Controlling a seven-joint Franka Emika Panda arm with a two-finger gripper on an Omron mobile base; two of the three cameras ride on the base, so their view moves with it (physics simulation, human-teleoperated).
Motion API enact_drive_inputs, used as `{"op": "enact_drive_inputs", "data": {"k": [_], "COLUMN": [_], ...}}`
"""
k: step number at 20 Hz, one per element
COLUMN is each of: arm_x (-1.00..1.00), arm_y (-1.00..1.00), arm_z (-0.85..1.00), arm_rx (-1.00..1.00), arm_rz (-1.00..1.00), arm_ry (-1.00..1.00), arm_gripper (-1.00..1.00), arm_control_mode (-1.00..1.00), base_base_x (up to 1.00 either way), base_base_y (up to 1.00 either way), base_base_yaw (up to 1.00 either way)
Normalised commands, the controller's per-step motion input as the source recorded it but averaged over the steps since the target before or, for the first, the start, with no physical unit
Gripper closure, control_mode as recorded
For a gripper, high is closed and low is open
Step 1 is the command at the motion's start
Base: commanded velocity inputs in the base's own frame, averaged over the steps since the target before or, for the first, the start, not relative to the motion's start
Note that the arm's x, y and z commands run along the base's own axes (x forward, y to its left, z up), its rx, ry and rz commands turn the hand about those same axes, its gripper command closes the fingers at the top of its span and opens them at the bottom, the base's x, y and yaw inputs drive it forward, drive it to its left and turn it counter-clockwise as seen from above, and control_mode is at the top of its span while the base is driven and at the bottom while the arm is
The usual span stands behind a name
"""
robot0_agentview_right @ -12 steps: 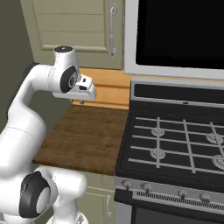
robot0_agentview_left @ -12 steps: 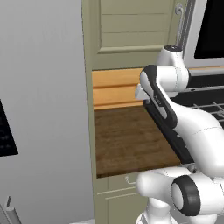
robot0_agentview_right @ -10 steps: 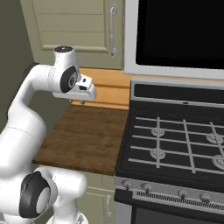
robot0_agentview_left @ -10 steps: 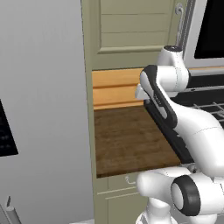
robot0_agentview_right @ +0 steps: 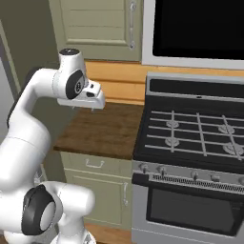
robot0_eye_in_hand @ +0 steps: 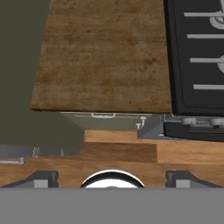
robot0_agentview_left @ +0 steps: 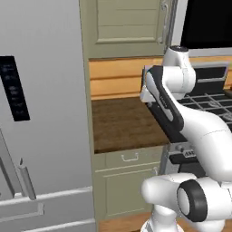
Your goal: Take a straw from the drawer in front and place it inside the glass cup on the dining counter.
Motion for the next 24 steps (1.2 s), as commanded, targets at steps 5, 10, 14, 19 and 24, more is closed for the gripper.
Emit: {"op": "enact_drive_inputs", "data": {"k": [5, 10, 14, 19, 24], "arm_x": [0.0, 0.0, 0.0, 0.0, 0.0], "arm_y": [0.0, 0.0, 0.0, 0.0, 0.0], "arm_z": [0.0, 0.0, 0.0, 0.0, 0.0], "arm_rx": [0.0, 0.0, 0.0, 0.0, 0.0], "arm_rz": [0.0, 0.0, 0.0, 0.0, 0.0], "arm_ry": [0.0, 0.0, 0.0, 0.0, 0.0], "arm_gripper": [-1.0, -1.0, -1.0, -1.0, -1.0], "arm_control_mode": [1.0, 1.0, 1.0, 1.0, 1.0], "base_base_x": [0.01, 0.03, 0.0, -0.05, -0.31], "base_base_y": [-0.52, -0.33, -0.39, -0.65, -0.74], "base_base_yaw": [0.59, 0.81, 0.77, 0.58, 0.21]}}
